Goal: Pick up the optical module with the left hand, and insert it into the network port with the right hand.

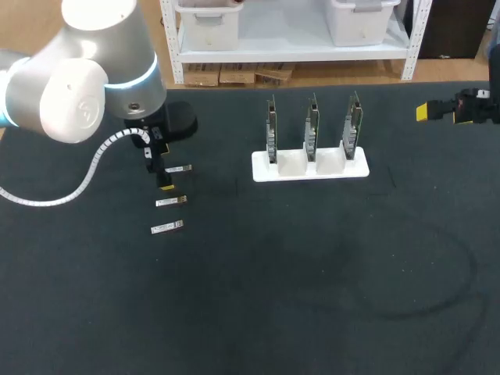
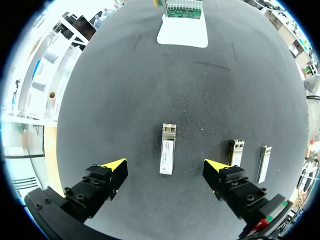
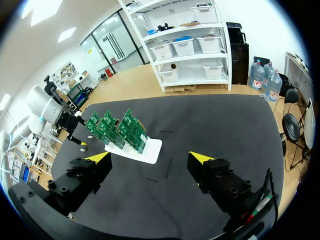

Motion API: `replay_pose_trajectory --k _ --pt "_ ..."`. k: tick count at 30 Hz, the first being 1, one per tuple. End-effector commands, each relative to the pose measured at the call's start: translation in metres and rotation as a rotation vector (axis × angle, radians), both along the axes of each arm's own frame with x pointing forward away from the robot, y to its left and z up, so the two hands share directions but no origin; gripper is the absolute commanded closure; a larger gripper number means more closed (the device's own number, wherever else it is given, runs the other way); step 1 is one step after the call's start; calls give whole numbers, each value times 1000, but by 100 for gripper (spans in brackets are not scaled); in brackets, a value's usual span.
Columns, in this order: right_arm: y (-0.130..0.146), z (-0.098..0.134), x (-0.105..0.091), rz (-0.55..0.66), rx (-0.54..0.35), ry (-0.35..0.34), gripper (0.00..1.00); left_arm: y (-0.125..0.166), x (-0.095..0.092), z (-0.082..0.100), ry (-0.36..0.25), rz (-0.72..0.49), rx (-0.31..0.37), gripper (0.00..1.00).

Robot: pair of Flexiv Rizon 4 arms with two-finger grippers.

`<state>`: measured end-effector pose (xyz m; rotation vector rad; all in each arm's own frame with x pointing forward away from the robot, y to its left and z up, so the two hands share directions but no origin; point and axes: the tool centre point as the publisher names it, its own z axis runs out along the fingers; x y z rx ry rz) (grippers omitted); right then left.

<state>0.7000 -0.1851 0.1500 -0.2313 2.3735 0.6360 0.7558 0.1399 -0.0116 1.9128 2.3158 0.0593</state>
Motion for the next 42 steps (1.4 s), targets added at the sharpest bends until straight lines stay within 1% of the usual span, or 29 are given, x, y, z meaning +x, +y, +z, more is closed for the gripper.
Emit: replay_pose_trajectory --k 1,26,27,28,29,30,42 --pt "0 0 0 0 0 0 0 -1 3 -1 6 2 5 0" --pt "0 0 0 0 0 0 0 -2 2 -9 46 5 15 0" --pt "0 0 0 0 0 0 0 -2 2 -10 47 4 16 15" --pt "0 0 0 0 0 0 0 -2 2 -10 48 4 17 56" --pt "0 0 0 0 0 0 0 -1 2 -10 49 5 18 75" --pt "0 0 0 0 0 0 0 -1 2 -10 52 7 20 100" --pt "0 0 0 0 0 0 0 1 2 -13 62 33 29 100"
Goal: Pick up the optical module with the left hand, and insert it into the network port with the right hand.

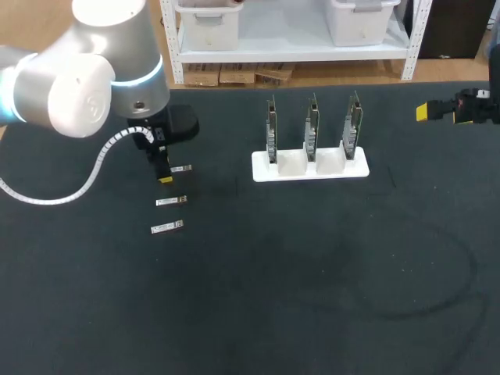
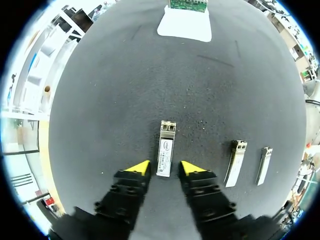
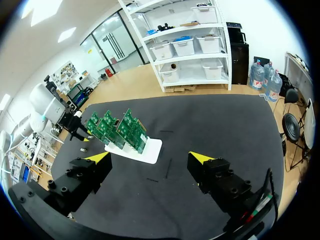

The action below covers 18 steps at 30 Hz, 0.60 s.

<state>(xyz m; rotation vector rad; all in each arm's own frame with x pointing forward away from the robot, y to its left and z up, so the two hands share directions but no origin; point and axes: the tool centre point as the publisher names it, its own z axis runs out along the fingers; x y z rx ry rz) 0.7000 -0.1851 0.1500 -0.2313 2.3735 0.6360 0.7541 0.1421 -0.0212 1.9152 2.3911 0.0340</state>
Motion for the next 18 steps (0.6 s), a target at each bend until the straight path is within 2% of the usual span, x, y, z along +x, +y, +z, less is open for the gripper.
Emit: replay_pose_trajectory --k 1,6,10,13,18 --pt "0 0 0 0 0 0 0 0 3 -3 5 5 6 100" --pt "0 0 0 0 0 0 0 0 2 -1 0 22 0 100" --pt "0 0 0 0 0 0 0 2 3 7 -11 56 -35 100" --pt "0 0 0 0 0 0 0 4 7 24 -42 100 -86 100" --pt "0 0 0 0 0 0 0 9 21 65 -124 189 -173 100"
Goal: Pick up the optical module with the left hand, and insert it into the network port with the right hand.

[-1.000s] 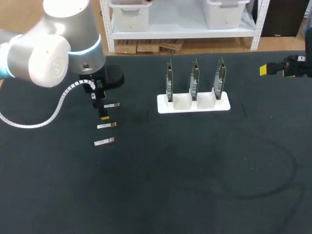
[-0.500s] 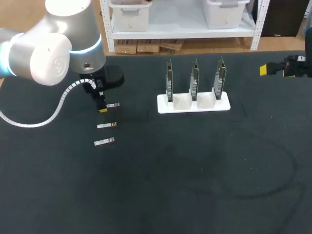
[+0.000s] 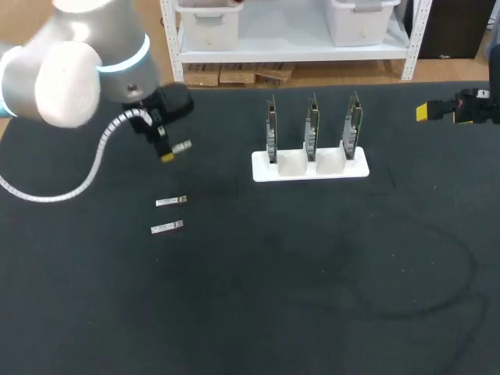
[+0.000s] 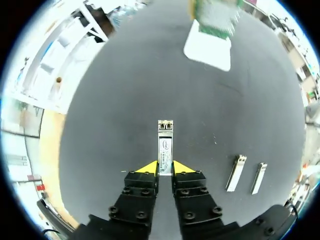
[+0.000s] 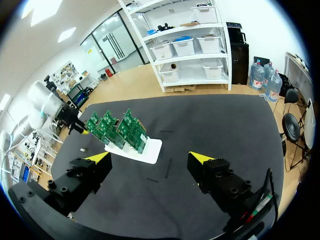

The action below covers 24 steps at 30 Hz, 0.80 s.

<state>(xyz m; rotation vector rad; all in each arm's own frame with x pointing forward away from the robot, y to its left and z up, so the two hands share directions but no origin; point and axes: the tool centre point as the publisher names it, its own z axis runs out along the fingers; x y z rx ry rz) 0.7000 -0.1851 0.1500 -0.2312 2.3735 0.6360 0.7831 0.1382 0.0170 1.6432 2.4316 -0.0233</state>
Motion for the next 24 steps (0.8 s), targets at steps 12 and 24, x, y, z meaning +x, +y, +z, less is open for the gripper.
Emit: replay_pose_trajectory --k 12,24 --pt "0 0 0 0 0 0 0 24 1 121 -193 197 -433 100" --pt "0 0 0 0 0 0 0 24 -8 151 -268 213 -541 100"
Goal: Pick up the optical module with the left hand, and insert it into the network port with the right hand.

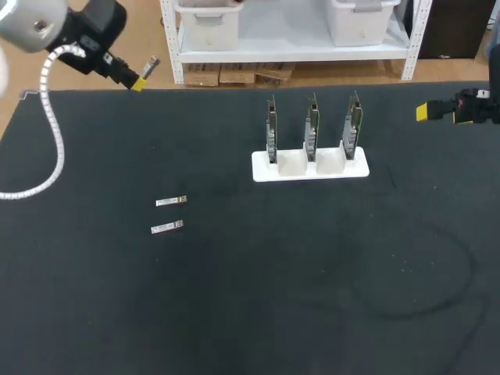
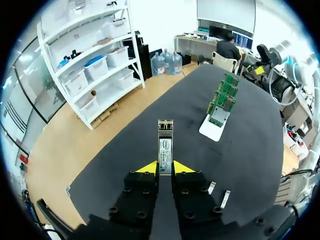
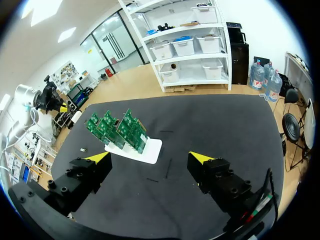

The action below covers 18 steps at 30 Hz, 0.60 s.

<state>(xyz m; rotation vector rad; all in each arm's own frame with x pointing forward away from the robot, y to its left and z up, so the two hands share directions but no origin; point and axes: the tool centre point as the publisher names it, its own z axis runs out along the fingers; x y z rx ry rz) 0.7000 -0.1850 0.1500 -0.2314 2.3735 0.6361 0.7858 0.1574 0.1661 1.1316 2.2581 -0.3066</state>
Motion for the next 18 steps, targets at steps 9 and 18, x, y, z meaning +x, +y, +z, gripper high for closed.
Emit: replay_pose_trajectory --k 9,18 --pt "0 0 0 0 0 0 0 4 -13 5 -110 -24 -119 100" --pt "0 0 0 0 0 0 0 -47 -6 33 -195 -189 -281 100"
